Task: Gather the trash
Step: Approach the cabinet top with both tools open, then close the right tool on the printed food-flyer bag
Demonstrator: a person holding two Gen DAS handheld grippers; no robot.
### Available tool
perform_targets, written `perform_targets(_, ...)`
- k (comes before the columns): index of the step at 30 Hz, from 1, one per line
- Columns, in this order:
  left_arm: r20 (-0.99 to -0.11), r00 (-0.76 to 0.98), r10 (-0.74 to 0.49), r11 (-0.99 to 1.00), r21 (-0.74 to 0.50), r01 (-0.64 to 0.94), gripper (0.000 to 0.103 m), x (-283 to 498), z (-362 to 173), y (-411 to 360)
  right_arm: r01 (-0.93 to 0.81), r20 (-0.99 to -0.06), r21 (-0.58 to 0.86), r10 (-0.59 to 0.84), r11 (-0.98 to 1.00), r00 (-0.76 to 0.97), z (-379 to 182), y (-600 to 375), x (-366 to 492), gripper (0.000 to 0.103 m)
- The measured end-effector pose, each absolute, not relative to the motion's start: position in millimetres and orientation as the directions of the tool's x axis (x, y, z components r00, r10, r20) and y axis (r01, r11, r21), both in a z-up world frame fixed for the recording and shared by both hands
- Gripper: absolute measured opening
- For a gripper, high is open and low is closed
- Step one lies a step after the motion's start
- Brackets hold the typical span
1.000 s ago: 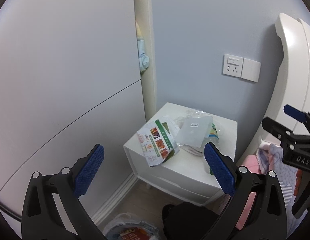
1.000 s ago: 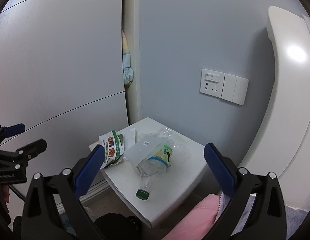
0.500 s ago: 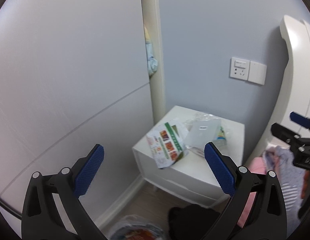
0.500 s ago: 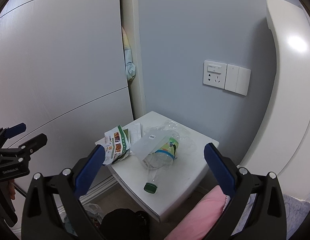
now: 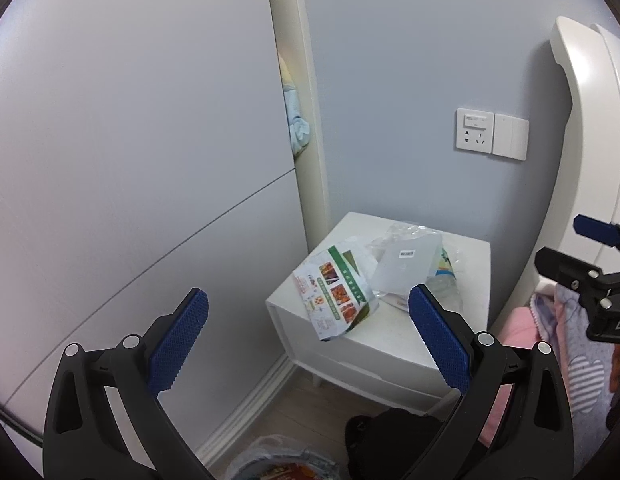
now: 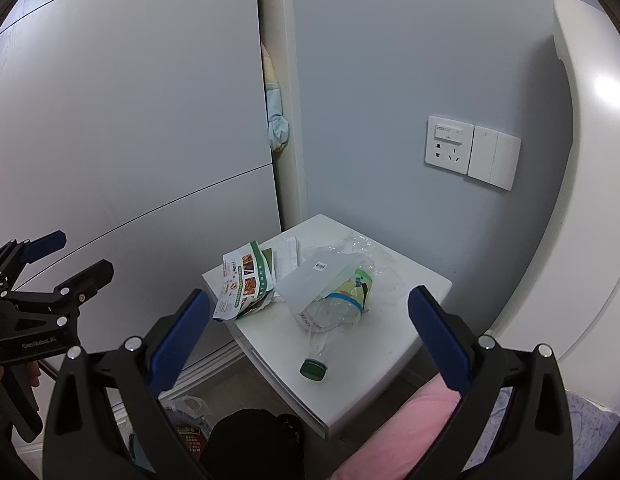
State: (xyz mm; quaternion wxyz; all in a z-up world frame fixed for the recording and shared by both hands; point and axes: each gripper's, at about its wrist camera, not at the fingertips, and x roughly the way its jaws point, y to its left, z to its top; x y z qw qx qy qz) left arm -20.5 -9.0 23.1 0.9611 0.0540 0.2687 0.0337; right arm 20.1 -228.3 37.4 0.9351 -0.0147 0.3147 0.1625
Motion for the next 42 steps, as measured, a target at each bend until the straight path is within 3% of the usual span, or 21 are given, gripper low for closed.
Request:
perform_targets(24,-0.583,0.811,0.042,0.994,0.107,0.026,0.097,4.7,-0.2,-27.9,-0.290,-0.619,0.122,0.301,0.949,0.726,12.0,-255.2,29.8,0.097)
perform_targets(30,-0.578,0.816,-0.033,0.994,0.064,0.085,0.097,5.1,-12.6,-21.0,-0.283,-0.631,0.147,0.310,0.948,0.711,2.5,-265.2,34.6,0.097)
perform_targets(42,-0.604,0.788,-0.118,0.980,0.056,0.190,0.097,15.2,-42.1,-7.7,-0.394,-0.641,0.212,0.431,0.894,0.635,-19.7,-245.8,54.7,0.097)
